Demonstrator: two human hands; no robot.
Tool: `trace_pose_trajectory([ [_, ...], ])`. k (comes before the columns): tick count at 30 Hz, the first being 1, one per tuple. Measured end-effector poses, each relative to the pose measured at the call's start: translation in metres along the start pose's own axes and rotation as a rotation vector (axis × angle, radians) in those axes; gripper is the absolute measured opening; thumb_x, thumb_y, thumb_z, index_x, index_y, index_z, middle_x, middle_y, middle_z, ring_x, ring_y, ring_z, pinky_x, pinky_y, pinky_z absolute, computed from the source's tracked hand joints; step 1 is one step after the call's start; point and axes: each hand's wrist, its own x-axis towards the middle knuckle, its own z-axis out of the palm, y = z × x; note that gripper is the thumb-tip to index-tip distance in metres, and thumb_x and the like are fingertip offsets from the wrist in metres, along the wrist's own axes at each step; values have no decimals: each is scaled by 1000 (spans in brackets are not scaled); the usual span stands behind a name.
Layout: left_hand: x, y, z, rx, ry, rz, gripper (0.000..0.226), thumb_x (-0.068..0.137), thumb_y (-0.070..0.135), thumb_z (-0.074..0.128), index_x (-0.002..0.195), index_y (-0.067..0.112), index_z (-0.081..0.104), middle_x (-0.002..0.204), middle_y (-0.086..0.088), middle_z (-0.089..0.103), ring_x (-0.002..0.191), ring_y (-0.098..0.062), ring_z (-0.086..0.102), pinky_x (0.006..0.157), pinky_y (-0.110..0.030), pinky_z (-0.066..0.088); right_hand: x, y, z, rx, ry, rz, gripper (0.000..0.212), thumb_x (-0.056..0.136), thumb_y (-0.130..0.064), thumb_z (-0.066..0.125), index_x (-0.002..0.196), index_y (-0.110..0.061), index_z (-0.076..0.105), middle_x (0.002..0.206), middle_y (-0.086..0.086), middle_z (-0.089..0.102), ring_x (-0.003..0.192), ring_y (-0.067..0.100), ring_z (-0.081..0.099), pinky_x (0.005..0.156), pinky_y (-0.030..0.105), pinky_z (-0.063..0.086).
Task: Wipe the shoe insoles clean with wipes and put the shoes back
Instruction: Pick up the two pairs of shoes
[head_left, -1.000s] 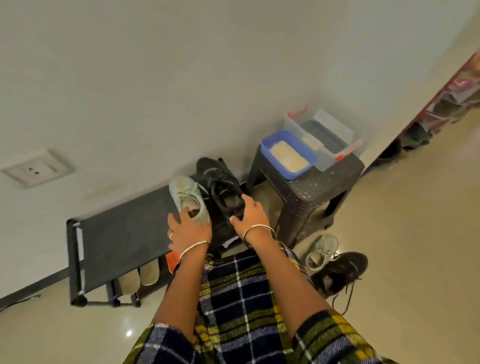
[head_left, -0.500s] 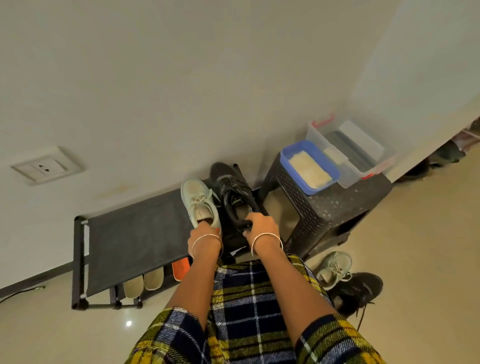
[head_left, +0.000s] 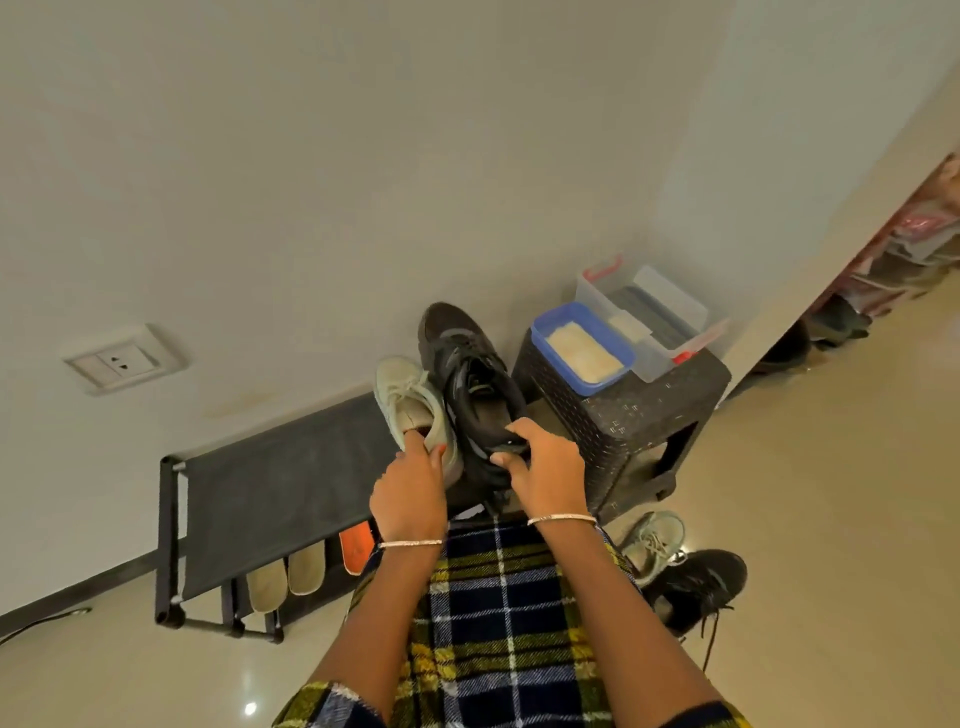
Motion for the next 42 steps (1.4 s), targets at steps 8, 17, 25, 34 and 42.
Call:
trace_pose_trajectory([
  [8, -53, 50, -66, -220, 176, 196, 29, 101, 42, 41, 112, 16, 47, 94, -6, 66, 75, -30, 65, 55, -32, 37, -58, 11, -84, 167, 357, -74, 29, 83, -31, 78, 109, -22, 71, 97, -6, 73, 91, 16, 66, 79, 36, 55],
  [17, -108, 143, -60, -270, 83, 554, 27, 101, 44, 38, 112, 20, 46, 103, 1, 66, 81, -22, 66, 56, -31, 40, -135, 68, -178, 284, 550, 129, 43, 72, -16, 87, 87, -49, 63, 79, -32, 64, 79, -7, 65, 73, 4, 45],
  [25, -137, 242, 31, -201, -214, 865, 28, 101, 44, 40, 108, 18, 46, 97, -4, 67, 88, -27, 64, 65, -35, 39, -179, 196, -193, 249, 659, 471, 27, 68, -17, 88, 90, -28, 77, 80, -15, 73, 76, 3, 68, 74, 21, 51],
  [34, -169, 322, 178, 53, -682, 953, 27, 98, 28, 56, 115, 8, 57, 106, -16, 66, 102, -33, 62, 79, -39, 47, -217, 324, -157, 184, 586, 936, 25, 67, -23, 88, 90, -19, 78, 77, -3, 72, 75, 17, 66, 61, 18, 40],
  [42, -195, 320, 282, 235, -962, 881, 29, 97, 30, 56, 114, 6, 59, 113, -19, 63, 106, -37, 58, 85, -43, 47, -236, 398, -97, 222, 429, 1313, 33, 66, -21, 89, 97, -15, 78, 89, 8, 75, 86, 30, 69, 73, 29, 50],
])
